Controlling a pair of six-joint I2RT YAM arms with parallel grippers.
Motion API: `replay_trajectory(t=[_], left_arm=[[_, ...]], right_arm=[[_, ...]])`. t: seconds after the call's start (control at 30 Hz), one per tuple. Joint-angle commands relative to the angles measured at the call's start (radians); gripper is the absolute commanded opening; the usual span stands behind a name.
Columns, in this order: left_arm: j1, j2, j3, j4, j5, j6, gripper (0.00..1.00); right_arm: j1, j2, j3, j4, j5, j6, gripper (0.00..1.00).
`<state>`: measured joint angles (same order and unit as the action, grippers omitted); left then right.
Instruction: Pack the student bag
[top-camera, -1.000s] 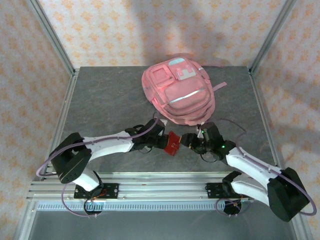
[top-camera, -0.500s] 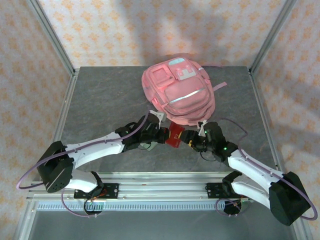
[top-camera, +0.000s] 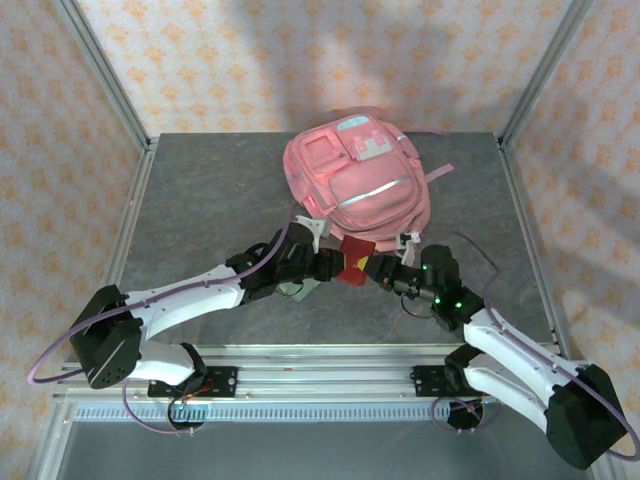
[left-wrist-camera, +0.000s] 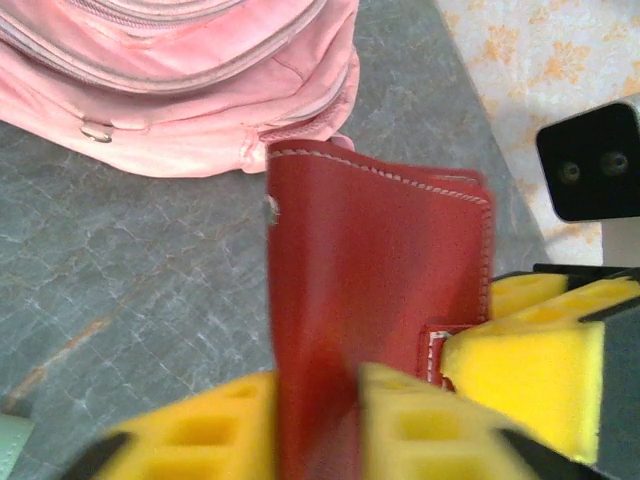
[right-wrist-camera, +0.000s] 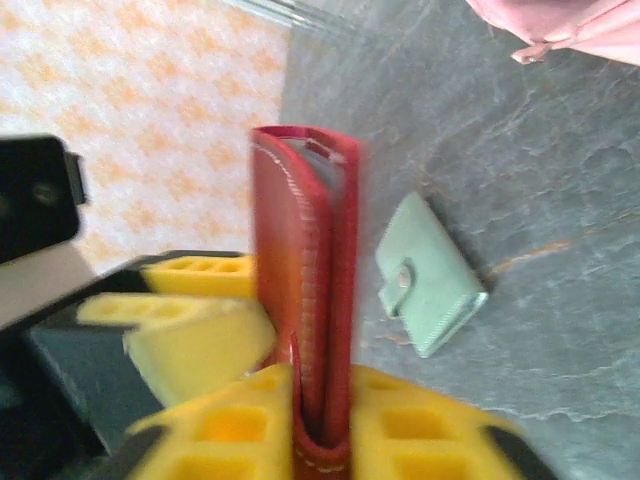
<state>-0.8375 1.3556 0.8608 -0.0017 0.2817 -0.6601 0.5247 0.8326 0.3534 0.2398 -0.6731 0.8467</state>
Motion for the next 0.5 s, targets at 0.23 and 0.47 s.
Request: replay_trajectory(t=[0.23, 0.47], left_arm=[[0.058, 0.054, 0.078, -0.004, -0.068, 0.059, 0.58], [0.088, 0.250, 0.330, -0.170, -0.180, 0.295, 0.71]], right_arm=[[-0.063, -0.132, 0.025, -0.167, 0.165, -0.056, 0.00], [-0.228, -0.182, 0.117, -0.459, 0.326, -0.112, 0.00]])
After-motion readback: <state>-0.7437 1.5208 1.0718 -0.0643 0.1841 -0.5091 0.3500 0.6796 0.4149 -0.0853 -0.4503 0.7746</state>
